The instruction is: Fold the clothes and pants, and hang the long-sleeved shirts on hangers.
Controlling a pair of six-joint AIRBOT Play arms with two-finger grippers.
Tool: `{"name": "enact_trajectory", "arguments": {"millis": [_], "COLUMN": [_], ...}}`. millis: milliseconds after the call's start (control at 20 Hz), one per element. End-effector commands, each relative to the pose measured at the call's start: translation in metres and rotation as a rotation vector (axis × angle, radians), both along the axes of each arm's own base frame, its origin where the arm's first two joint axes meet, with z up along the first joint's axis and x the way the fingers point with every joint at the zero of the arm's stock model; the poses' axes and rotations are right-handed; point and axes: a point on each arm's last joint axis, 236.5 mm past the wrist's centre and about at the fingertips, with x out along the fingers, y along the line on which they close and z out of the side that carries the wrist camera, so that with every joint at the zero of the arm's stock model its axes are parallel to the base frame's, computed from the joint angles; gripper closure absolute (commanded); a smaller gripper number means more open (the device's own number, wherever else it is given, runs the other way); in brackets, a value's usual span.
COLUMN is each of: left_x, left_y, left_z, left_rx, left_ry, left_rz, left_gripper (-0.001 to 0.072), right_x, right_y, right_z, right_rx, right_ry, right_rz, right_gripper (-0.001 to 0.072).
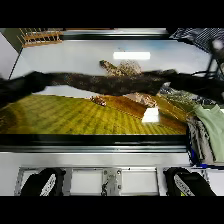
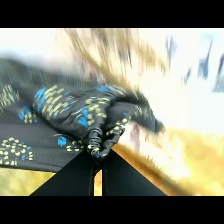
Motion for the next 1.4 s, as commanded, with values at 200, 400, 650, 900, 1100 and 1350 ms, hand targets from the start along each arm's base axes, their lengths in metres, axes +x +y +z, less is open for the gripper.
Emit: {"name": "enact_trajectory", "arguments": {"millis": [200,400,650,900,1100,1350], "left_x": [-0.153,-0.116,0.041,0.157,0.183,0.144], "left_y": [-0.004,-0.002,0.005,0.011,0.013,0.0], "left_z": [0.209,0.199,0.064,-0.127,-0.184,-0.17], "left_rx": [-0.021,-0.019,-0.029,-0.101,-0.137,-0.03], "left_ry": [-0.586,-0.507,-0.042,0.382,0.465,0.483], "left_rz": [0.043,0.037,0.015,0.035,0.065,-0.053], "left_gripper": [0.0707,0.0706,0.0706,0.0706,0.0706,0.0706], "right_x": [-0.133,-0.157,-0.113,-0.007,0.061,0.059], "right_y": [-0.005,-0.002,-0.001,0.0,-0.003,-0.021], "right_z": [0.126,0.092,-0.004,-0.135,-0.185,-0.168], "right_rx": [0.015,0.097,0.052,0.001,0.021,-0.062], "right_ry": [-0.213,-0.012,0.425,0.689,0.653,0.598], "right_rz": [-0.023,-0.064,-0.058,-0.016,-0.067,-0.089], "right_gripper": [0.0699,0.0699,0.0699,0.0699,0.0699,0.0699]}}
